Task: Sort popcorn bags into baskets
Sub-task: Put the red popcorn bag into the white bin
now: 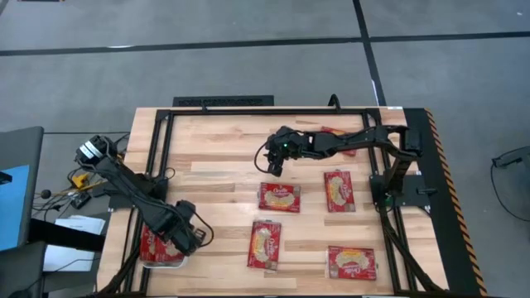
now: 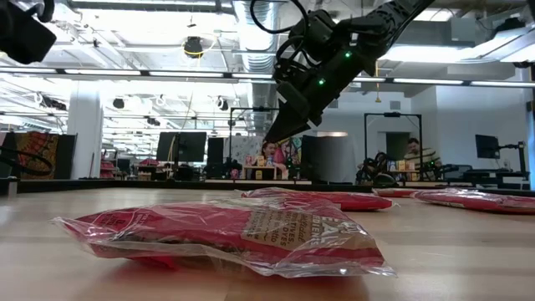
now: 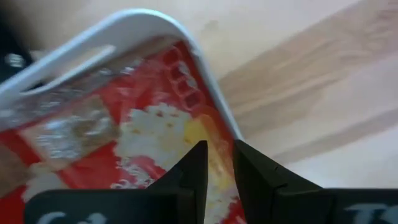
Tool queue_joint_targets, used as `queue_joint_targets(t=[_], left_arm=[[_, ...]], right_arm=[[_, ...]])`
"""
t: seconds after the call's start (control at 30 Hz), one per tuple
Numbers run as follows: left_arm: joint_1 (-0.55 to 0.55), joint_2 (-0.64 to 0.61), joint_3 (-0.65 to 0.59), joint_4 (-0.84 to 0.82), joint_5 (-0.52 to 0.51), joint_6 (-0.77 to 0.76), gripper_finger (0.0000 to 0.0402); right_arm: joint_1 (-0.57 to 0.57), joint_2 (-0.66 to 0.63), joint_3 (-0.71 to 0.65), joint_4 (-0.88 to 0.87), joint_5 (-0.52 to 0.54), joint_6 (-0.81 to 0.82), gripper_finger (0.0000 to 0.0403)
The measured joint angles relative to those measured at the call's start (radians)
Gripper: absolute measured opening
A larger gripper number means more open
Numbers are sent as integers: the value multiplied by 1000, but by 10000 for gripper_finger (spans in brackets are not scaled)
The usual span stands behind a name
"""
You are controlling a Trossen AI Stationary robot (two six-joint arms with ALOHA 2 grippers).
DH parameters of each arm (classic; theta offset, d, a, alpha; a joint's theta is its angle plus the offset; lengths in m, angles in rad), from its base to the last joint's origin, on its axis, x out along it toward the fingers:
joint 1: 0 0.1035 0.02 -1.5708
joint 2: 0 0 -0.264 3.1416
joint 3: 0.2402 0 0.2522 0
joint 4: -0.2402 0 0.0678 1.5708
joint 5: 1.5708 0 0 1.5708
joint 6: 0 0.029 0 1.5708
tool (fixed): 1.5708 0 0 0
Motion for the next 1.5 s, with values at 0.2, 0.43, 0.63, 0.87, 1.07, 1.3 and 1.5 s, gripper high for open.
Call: queue_joint_targets(t=[0.2, 0.43, 0.63, 0.87, 1.07, 1.3, 1.5], left_arm=[[0, -1, -73, 148, 9, -9, 64], [-1, 0, -138, 260, 16, -22, 61], [-4, 0, -138, 239, 18, -22, 15], [-4, 0, -138, 151, 103, -61, 4], [-4, 0, -137, 105, 143, -64, 1], [-1, 0, -117, 92, 146, -31, 1], [5, -1, -90, 122, 61, 19, 1]], right_arm=[[-7, 0, 0, 3, 0, 2, 147], [-8, 0, 0, 2, 0, 1, 143], [-8, 0, 0, 2, 0, -2, 128], [-8, 0, 0, 3, 0, -4, 120], [-8, 0, 0, 3, 0, -5, 120], [-12, 0, 0, 5, 0, -5, 120], [-23, 0, 0, 23, -2, -4, 120]])
